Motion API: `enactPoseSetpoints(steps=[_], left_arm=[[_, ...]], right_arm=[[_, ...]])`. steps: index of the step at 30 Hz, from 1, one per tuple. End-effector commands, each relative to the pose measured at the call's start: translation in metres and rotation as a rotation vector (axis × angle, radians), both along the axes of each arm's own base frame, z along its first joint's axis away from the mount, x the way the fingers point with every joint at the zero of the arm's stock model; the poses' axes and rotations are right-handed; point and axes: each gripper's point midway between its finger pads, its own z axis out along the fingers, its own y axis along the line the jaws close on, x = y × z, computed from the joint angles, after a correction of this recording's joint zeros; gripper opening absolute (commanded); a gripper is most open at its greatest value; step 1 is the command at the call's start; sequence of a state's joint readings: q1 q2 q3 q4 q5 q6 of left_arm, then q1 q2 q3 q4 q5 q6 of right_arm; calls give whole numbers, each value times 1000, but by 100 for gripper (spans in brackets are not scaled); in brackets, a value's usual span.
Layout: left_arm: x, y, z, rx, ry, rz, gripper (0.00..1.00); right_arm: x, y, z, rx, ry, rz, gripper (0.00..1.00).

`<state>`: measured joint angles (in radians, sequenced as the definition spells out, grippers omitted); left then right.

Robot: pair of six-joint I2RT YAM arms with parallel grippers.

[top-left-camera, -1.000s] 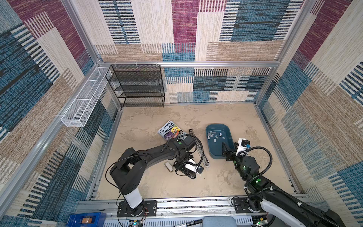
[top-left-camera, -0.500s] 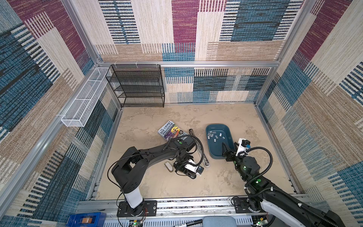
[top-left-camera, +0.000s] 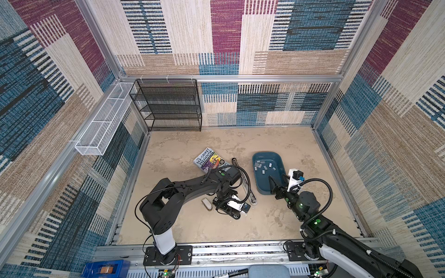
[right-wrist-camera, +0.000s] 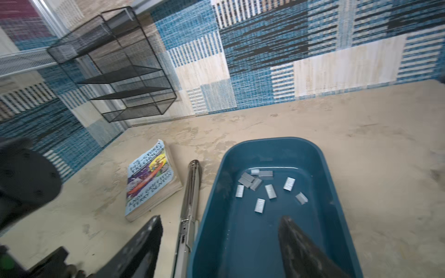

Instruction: Load the staples into the stapler

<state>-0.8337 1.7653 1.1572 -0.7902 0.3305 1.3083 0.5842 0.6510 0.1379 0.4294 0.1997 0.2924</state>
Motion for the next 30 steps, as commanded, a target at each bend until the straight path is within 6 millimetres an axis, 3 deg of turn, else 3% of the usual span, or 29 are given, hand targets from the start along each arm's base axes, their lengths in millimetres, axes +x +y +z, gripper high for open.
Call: enactPoseSetpoints(steps=[1, 8, 13, 24, 30], left_arm=[[-5, -2, 4, -15, 27, -17, 38], [-7, -4, 9, -24, 39, -15, 25], [-6, -4, 16, -35, 33, -15, 0], [-3, -7, 65, -171, 42, 15, 0], [1, -8, 91, -259, 41, 47, 0]], right_arm=[[-11, 20, 12, 72, -8, 129, 76], [-31, 35, 1, 103, 24, 247, 67], [-54, 54, -21, 91, 30, 341, 63], [-112, 95, -30, 16, -128, 621, 63], [-108, 99, -39, -47, -118, 604, 64]])
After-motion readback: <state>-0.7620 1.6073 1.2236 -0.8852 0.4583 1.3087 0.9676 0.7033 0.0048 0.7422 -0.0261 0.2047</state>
